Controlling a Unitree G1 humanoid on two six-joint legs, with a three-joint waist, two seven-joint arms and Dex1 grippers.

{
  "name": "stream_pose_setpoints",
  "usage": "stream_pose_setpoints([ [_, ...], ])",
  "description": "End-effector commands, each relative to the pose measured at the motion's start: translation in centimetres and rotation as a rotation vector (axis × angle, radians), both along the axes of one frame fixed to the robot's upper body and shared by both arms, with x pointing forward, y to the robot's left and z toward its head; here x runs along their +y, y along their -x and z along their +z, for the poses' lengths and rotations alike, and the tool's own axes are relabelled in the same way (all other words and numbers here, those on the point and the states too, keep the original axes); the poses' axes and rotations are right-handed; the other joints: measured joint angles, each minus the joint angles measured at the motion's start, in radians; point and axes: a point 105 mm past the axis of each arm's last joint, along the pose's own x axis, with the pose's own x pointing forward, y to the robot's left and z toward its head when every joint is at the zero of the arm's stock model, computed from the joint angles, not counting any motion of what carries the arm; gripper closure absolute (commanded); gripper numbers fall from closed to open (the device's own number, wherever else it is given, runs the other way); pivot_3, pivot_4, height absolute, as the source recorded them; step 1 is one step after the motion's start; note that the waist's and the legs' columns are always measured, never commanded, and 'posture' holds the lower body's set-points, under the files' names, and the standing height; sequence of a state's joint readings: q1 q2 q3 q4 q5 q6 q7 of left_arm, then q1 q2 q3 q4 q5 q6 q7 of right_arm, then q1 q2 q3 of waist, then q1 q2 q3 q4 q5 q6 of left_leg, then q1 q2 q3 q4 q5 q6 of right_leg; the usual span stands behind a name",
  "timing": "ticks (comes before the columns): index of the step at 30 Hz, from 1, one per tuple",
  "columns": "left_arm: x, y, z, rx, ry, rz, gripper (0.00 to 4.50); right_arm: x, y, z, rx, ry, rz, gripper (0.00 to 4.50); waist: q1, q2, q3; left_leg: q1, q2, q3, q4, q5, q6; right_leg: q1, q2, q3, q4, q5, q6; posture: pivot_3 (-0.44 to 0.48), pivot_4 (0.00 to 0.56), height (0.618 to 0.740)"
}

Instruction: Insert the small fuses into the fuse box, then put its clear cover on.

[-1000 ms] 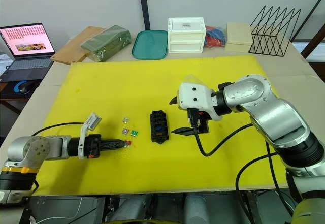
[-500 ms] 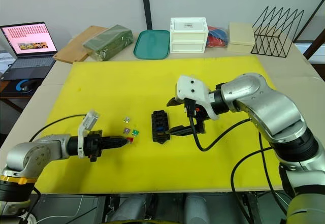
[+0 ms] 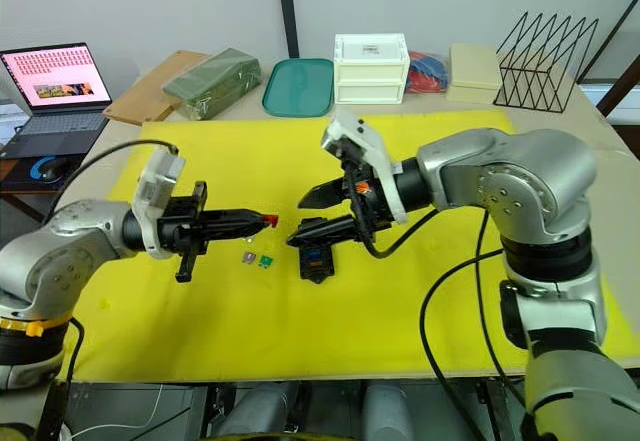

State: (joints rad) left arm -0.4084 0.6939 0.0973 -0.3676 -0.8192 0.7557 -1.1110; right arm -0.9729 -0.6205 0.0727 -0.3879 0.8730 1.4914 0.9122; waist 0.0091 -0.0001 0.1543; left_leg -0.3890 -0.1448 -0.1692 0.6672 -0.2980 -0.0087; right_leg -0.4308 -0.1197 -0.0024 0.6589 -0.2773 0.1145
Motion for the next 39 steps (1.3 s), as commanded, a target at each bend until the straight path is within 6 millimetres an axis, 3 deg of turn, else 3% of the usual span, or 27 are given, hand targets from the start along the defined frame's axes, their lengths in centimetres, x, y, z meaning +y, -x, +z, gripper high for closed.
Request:
stream_pose_setpoints([
  [1, -0.71, 0.48, 0.83, -0.04, 0.018, -0.04, 4.5, 0.56, -0.07, 1.04, -0.038, -0.019, -0.01, 1.88, -0.001, 0.0, 0.0, 0.0, 0.0, 0.0, 0.0, 0.0, 0.0, 0.0, 0.0, 0.0, 0.0, 0.0, 0.0, 0.0, 0.15, 0.74],
  [10, -0.87, 0.45, 0.82, -0.043, 0.019, -0.042, 4.5, 1.2, -0.43, 1.13, -0.044, -0.028, -0.028, 1.88, -0.003, 0.0, 0.0, 0.0, 0.0, 0.0, 0.0, 0.0, 0.0, 0.0, 0.0, 0.0, 0.0, 0.0, 0.0, 0.0, 0.15, 0.74],
  [14, -0.86, 0.39, 0.8, -0.041, 0.021, -0.039, 4.5, 1.2, -0.54, 0.89, -0.05, -0.017, -0.033, 2.71, -0.005, 0.0, 0.0, 0.0, 0.0, 0.0, 0.0, 0.0, 0.0, 0.0, 0.0, 0.0, 0.0, 0.0, 0.0, 0.0, 0.15, 0.74],
  [25, -0.81, 0.2, 0.76, -0.036, 0.028, -0.025, 4.5, 1.13, -0.6, 0.41, -0.061, 0.004, -0.033, 2.71, -0.005, 0.0, 0.0, 0.0, 0.0, 0.0, 0.0, 0.0, 0.0, 0.0, 0.0, 0.0, 0.0, 0.0, 0.0, 0.0, 0.15, 0.74],
  [28, -0.82, 0.23, 0.63, -0.034, 0.025, -0.025, 4.5, 1.15, -0.68, 0.47, -0.064, -0.001, -0.035, 3.24, -0.005, 0.0, 0.0, 0.0, 0.0, 0.0, 0.0, 0.0, 0.0, 0.0, 0.0, 0.0, 0.0, 0.0, 0.0, 0.0, 0.15, 0.74],
  [30, -0.83, 0.24, 0.5, -0.031, 0.024, -0.025, 4.5, 1.16, -0.68, 0.46, -0.069, 0.001, -0.033, 3.87, -0.005, 0.0, 0.0, 0.0, 0.0, 0.0, 0.0, 0.0, 0.0, 0.0, 0.0, 0.0, 0.0, 0.0, 0.0, 0.0, 0.15, 0.74],
  [39, -0.81, 0.17, 0.38, -0.03, 0.024, -0.019, 4.5, 1.14, -0.69, 0.32, -0.078, 0.012, -0.029, 3.87, -0.005, 0.0, 0.0, 0.0, 0.0, 0.0, 0.0, 0.0, 0.0, 0.0, 0.0, 0.0, 0.0, 0.0, 0.0, 0.0, 0.15, 0.74],
])
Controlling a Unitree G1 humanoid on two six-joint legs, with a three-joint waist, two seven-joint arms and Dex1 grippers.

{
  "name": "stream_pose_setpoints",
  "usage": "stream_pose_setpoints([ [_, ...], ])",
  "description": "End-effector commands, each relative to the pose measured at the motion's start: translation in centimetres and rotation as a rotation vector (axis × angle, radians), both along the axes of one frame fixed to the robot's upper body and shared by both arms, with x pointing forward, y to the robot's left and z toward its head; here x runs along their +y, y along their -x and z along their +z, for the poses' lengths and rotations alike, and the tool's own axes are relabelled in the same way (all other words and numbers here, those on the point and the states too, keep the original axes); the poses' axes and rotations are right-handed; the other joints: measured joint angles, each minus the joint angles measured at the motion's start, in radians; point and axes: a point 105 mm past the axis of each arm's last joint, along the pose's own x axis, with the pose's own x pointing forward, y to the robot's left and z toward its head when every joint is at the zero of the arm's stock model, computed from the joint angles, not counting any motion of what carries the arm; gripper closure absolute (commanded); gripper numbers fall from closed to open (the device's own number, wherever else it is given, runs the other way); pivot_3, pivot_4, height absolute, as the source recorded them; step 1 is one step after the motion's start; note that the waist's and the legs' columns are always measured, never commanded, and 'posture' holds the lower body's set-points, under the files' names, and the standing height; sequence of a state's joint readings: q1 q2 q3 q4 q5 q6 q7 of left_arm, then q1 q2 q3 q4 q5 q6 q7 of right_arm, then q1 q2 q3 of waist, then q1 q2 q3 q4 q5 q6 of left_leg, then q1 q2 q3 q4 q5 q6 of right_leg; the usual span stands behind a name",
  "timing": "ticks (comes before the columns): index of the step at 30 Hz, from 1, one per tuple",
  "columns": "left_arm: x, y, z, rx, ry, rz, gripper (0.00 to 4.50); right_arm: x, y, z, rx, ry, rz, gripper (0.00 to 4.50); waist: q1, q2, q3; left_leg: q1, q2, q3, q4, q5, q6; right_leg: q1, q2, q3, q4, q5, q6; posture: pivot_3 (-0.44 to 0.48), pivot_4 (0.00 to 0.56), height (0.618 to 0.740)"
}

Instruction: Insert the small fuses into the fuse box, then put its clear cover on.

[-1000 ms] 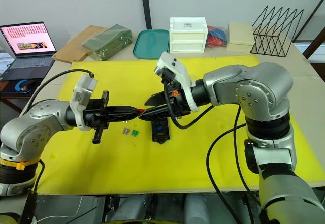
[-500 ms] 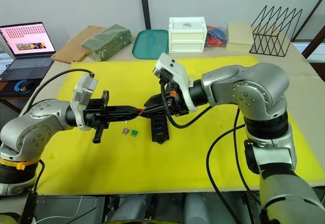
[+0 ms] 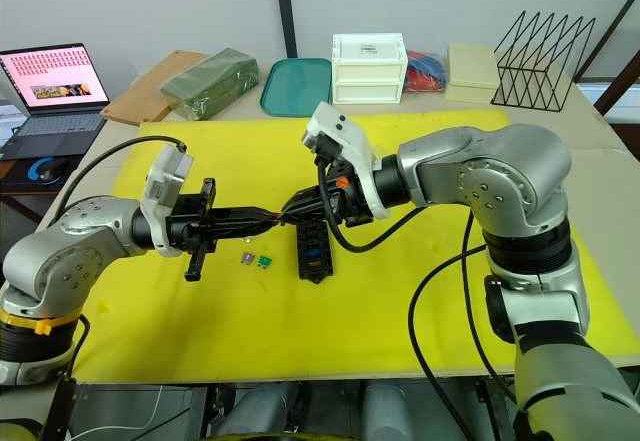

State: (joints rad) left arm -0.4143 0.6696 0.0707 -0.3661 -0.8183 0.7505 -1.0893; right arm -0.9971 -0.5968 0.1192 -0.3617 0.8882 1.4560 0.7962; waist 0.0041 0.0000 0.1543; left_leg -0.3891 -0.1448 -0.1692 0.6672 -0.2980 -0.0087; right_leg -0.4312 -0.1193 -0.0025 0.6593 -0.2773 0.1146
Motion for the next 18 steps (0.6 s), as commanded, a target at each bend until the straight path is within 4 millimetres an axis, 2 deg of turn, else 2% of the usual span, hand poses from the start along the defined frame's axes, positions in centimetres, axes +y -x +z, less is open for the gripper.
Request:
stream_pose_setpoints([
  [1, -0.1, 0.26, 0.66, -0.04, 0.013, -0.011, 4.5, 0.15, 0.34, 0.46, -0.035, 0.001, 0.023, 3.87, 0.0, 0.0, 0.0, 0.0, 0.0, 0.0, 0.0, 0.0, 0.0, 0.0, 0.0, 0.0, 0.0, 0.0, 0.0, 0.0, 0.15, 0.74],
  [18, -0.17, 0.31, 0.59, -0.038, 0.01, -0.012, 4.5, 0.33, 0.3, 0.49, -0.049, -0.001, 0.033, 3.87, 0.0, 0.0, 0.0, 0.0, 0.0, 0.0, 0.0, 0.0, 0.0, 0.0, 0.0, 0.0, 0.0, 0.0, 0.0, 0.0, 0.15, 0.74],
])
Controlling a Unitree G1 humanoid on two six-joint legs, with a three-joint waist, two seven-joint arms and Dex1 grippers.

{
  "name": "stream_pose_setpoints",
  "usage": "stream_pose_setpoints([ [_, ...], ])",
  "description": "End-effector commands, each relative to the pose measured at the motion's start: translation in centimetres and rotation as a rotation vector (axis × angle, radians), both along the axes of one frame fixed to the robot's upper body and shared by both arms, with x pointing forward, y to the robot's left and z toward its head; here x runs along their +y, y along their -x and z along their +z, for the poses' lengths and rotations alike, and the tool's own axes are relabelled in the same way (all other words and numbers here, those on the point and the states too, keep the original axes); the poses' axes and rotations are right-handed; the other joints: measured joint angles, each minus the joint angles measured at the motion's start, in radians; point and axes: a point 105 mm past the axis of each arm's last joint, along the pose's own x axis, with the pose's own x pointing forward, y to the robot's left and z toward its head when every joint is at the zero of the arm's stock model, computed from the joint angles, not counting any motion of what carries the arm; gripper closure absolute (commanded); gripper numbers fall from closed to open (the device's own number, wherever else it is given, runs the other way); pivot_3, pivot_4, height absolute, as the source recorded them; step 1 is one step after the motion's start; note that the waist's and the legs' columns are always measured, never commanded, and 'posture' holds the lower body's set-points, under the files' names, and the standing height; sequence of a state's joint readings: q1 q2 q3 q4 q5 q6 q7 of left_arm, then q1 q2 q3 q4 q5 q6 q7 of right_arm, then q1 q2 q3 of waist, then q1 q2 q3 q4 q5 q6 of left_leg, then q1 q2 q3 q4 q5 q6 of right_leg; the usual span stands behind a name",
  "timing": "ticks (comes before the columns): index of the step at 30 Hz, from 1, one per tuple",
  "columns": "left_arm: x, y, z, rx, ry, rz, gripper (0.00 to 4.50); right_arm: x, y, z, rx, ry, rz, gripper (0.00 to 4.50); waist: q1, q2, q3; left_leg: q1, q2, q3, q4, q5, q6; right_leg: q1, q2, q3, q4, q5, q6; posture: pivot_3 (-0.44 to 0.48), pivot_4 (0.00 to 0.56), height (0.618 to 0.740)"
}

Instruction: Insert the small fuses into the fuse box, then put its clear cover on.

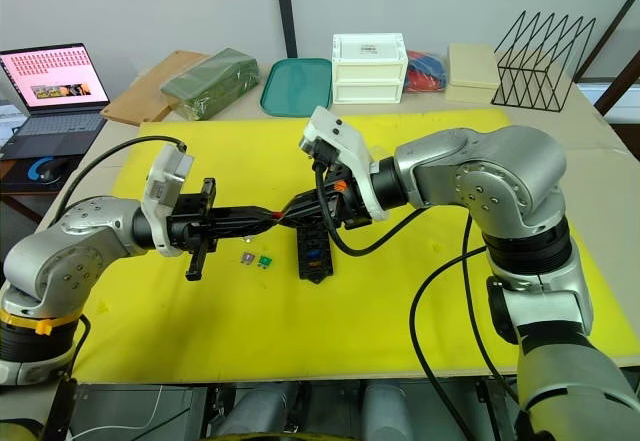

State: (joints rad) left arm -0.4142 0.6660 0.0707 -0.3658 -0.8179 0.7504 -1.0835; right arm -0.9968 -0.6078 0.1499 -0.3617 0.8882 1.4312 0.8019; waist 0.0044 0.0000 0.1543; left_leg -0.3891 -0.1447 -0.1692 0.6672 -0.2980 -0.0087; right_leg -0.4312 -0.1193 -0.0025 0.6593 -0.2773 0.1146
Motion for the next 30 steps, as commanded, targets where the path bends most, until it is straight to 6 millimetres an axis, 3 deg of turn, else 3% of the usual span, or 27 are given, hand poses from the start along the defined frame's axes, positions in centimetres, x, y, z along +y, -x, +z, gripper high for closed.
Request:
stream_pose_setpoints([
  [1, -0.1, 0.4, 0.6, -0.039, 0.007, -0.016, 4.5, 0.1, 0.2, 0.8, -0.045, -0.016, 0.019, 3.87, 0.0, 0.0, 0.0, 0.0, 0.0, 0.0, 0.0, 0.0, 0.0, 0.0, 0.0, 0.0, 0.0, 0.0, 0.0, 0.0, 0.15, 0.74],
  [6, -0.1, 0.3, 0.6, -0.041, 0.01, -0.013, 4.5, 0.1, 0.2, 0.7, -0.048, -0.013, 0.019, 3.87, 0.0, 0.0, 0.0, 0.0, 0.0, 0.0, 0.0, 0.0, 0.0, 0.0, 0.0, 0.0, 0.0, 0.0, 0.0, 0.0, 0.15, 0.74],
  [7, -0.1, 0.3, 0.6, -0.04, 0.01, -0.012, 4.5, 0.1, 0.2, 0.7, -0.049, -0.013, 0.02, 4.21, 0.0, 0.0, 0.0, 0.0, 0.0, 0.0, 0.0, 0.0, 0.0, 0.0, 0.0, 0.0, 0.0, 0.0, 0.0, 0.0, 0.15, 0.74],
  [9, -0.2, 0.3, 0.5, -0.04, 0.011, -0.01, 4.5, 0.1, 0.2, 0.7, -0.05, -0.014, 0.022, 4.44, 0.0, 0.0, 0.0, 0.0, 0.0, 0.0, 0.0, 0.0, 0.0, 0.0, 0.0, 0.0, 0.0, 0.0, 0.0, 0.0, 0.15, 0.74],
  [18, -0.3, -0.6, -0.3, -0.005, -0.037, 0.049, 4.5, 0.1, 0.4, 0.5, -0.076, 0.014, 0.05, 4.44, 0.001, 0.0, 0.0, 0.0, 0.0, 0.0, 0.0, 0.0, 0.0, 0.0, 0.0, 0.0, 0.0, 0.0, 0.0, 0.0, 0.15, 0.74],
  [22, -0.1, -1.5, -0.6, 0.002, -0.096, 0.097, 3.48, -0.2, -0.2, -0.5, -0.19, 0.098, 0.078, 4.5, 0.002, 0.0, 0.0, 0.0, 0.0, 0.0, 0.0, 0.0, 0.0, 0.0, 0.0, 0.0, 0.0, 0.0, 0.0, 0.0, 0.15, 0.74],
  [27, 1.2, -1.0, -4.6, -0.049, -0.324, 0.066, 1.71, -0.1, -2.2, -2.5, -0.361, 0.16, 0.151, 4.5, -0.016, 0.0, 0.0, 0.0, 0.0, 0.0, -0.002, 0.0, 0.0, -0.001, 0.0, 0.0, 0.0, 0.0, 0.0, 0.0, 0.15, 0.74],
  [30, 1.3, -1.1, -5.7, -0.059, -0.351, 0.065, 0.66, -0.2, -3.1, -3.9, -0.399, 0.206, 0.199, 4.5, -0.018, 0.0, 0.0, 0.0, 0.0, 0.0, -0.002, 0.0, 0.0, -0.001, 0.001, 0.0, 0.0, 0.0, 0.0, 0.0, 0.15, 0.74],
])
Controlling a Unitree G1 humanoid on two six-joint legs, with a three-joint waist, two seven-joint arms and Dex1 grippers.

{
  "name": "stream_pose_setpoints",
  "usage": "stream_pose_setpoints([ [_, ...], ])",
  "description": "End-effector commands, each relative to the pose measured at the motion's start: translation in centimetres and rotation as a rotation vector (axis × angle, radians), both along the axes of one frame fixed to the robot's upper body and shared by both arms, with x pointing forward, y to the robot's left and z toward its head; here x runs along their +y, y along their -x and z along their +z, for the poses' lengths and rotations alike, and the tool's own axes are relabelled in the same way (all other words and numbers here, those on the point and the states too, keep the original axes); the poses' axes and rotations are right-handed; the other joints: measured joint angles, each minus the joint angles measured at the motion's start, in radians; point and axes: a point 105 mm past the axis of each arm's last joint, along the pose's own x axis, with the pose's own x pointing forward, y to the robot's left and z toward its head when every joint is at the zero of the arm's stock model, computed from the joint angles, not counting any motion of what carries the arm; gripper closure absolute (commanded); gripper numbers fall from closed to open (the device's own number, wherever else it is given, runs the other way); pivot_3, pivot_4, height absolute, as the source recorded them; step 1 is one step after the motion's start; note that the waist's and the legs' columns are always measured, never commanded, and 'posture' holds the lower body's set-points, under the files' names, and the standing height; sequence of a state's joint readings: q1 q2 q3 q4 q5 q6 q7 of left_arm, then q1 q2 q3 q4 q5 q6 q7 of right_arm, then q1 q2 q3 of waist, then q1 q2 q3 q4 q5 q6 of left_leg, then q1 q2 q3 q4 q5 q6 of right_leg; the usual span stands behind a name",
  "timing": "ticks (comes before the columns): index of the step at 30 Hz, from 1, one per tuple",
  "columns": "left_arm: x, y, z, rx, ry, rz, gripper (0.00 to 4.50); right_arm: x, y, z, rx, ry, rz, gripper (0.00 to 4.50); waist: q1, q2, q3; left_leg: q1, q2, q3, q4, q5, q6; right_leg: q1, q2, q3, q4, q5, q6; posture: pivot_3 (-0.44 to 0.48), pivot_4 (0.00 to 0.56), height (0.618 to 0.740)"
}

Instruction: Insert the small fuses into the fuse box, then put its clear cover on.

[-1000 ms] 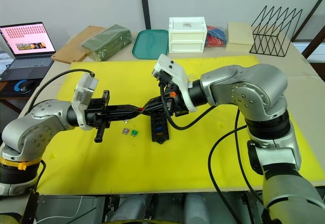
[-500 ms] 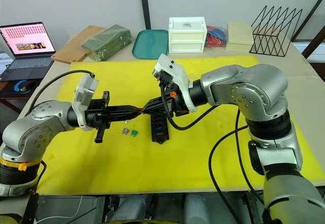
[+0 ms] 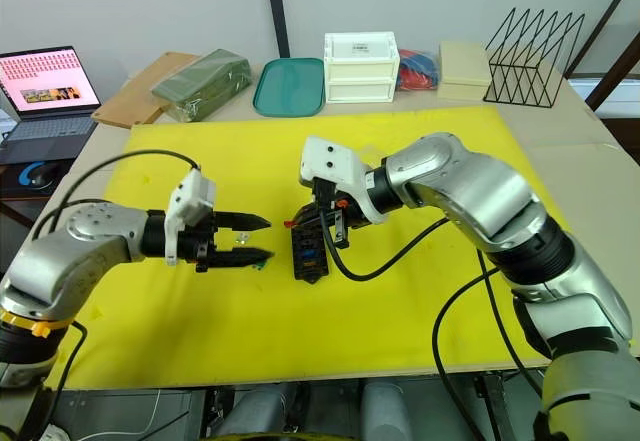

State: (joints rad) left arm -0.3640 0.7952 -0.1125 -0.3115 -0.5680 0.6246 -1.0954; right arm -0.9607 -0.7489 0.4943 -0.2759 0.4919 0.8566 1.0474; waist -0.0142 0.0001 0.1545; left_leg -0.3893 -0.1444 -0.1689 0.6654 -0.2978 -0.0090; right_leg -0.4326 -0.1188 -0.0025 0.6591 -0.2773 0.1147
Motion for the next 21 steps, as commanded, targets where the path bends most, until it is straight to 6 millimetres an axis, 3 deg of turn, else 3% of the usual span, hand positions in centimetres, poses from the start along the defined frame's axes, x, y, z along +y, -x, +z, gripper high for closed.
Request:
stream_pose_setpoints([
  [1, -0.1, -0.1, -0.3, -0.053, -0.024, -0.021, 0.31, 0.1, -0.6, -0.6, -0.085, 0.038, 0.079, 4.5, 0.001, 0.0, 0.0, 0.0, 0.0, 0.0, 0.0, 0.0, 0.0, 0.0, 0.0, 0.0, 0.0, 0.0, 0.0, 0.0, 0.15, 0.74],
  [2, -0.1, -0.2, -0.4, -0.059, -0.025, -0.021, 0.03, -0.1, -0.8, -0.9, -0.088, 0.05, 0.089, 4.5, 0.002, 0.0, 0.0, -0.001, 0.0, 0.0, 0.0, 0.0, 0.0, -0.001, 0.0, 0.0, 0.0, 0.0, 0.0, 0.0, 0.15, 0.74],
  [21, -0.6, -0.6, -1.5, -0.104, -0.056, -0.049, 0.03, -0.9, -1.0, -3.5, -0.038, 0.107, 0.103, 4.5, 0.001, 0.0, 0.0, -0.002, 0.0, -0.001, 0.001, 0.0, 0.0, -0.001, 0.0, 0.0, 0.0, 0.0, 0.0, 0.0, 0.15, 0.74],
])
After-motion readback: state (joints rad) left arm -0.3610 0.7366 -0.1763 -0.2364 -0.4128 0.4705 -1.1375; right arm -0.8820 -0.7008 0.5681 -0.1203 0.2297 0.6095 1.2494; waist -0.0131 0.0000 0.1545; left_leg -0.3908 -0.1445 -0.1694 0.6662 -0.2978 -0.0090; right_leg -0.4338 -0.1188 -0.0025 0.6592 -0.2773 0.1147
